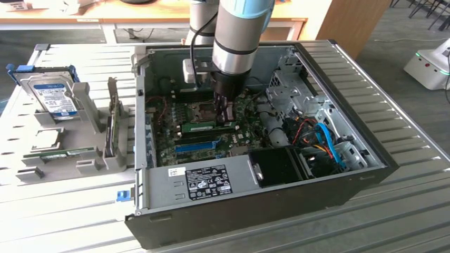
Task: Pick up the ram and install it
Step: 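Insert the ram into the slot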
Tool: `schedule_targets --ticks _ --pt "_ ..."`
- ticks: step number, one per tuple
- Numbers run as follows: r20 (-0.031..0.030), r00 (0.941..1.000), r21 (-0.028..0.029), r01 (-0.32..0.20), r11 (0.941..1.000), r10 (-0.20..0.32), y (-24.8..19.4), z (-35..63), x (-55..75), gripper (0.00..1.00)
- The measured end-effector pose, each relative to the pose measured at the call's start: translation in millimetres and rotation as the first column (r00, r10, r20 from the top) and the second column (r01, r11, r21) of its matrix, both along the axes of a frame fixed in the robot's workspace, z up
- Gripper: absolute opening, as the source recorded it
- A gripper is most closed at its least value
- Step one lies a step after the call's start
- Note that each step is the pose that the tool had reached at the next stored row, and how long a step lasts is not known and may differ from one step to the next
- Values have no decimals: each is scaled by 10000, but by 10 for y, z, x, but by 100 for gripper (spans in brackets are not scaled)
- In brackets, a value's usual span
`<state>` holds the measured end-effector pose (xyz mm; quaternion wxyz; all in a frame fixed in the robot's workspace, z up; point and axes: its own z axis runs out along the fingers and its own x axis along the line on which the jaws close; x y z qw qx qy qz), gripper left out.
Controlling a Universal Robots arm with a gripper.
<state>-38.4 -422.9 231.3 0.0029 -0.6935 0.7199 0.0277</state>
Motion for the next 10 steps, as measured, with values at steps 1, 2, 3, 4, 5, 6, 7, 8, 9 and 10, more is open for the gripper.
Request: schedule_targets --ticks 1,2,3,4,5,6,7,8,9,10 --pt "0 10000 -1 1 10000 -1 0 -5 0 12" --pt "-1 10000 -3 0 10000 0 -1 -4 0 12" --pt "-1 10000 -3 0 10000 0 -1 -5 0 12" --pt "-1 10000 -3 0 10000 0 0 -5 0 12" --pt "-1 10000 -2 1 10000 -1 0 -5 0 12" --pt "-1 10000 -2 1 10000 -1 0 -5 0 12" --pt "0 10000 -2 0 10000 0 0 -5 0 12" --pt "0 10000 -1 -4 10000 4 0 -5 0 12" --pt "0 10000 -2 -10 10000 10 0 -5 0 12" --pt "0 10000 -1 -18 10000 18 0 -5 0 12"
